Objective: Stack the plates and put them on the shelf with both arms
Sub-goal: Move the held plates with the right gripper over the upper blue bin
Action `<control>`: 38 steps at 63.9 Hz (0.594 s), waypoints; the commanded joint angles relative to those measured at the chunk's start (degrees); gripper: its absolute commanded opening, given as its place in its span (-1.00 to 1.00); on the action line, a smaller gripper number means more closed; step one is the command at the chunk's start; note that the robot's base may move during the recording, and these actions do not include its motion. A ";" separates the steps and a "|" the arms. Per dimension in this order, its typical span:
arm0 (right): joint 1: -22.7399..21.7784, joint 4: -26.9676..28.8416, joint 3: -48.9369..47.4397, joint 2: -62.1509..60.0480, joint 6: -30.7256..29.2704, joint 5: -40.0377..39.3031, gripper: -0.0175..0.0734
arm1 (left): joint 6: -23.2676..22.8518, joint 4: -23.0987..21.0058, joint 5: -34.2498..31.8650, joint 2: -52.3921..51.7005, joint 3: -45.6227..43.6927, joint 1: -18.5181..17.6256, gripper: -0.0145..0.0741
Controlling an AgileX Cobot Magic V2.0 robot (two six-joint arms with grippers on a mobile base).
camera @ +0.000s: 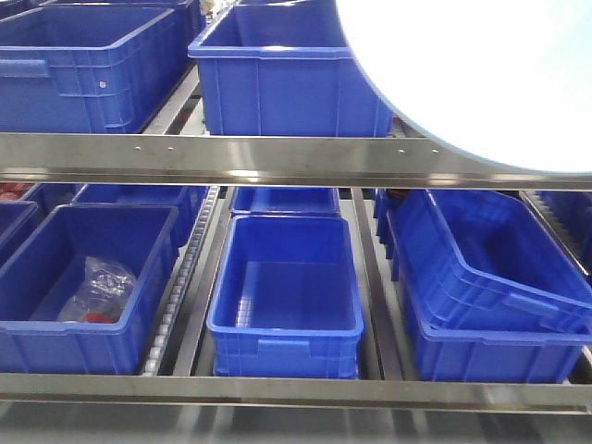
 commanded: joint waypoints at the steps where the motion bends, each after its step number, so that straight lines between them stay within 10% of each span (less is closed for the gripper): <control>1: -0.27 0.28 -1.80 0.01 0.04 -5.64 -0.51 | -0.42 -0.12 -4.72 0.68 -1.66 -0.03 -0.49; 38: -0.27 0.28 -1.80 0.01 0.04 -5.59 -0.51 | -0.42 -0.12 -4.72 0.68 -1.66 -0.03 -0.49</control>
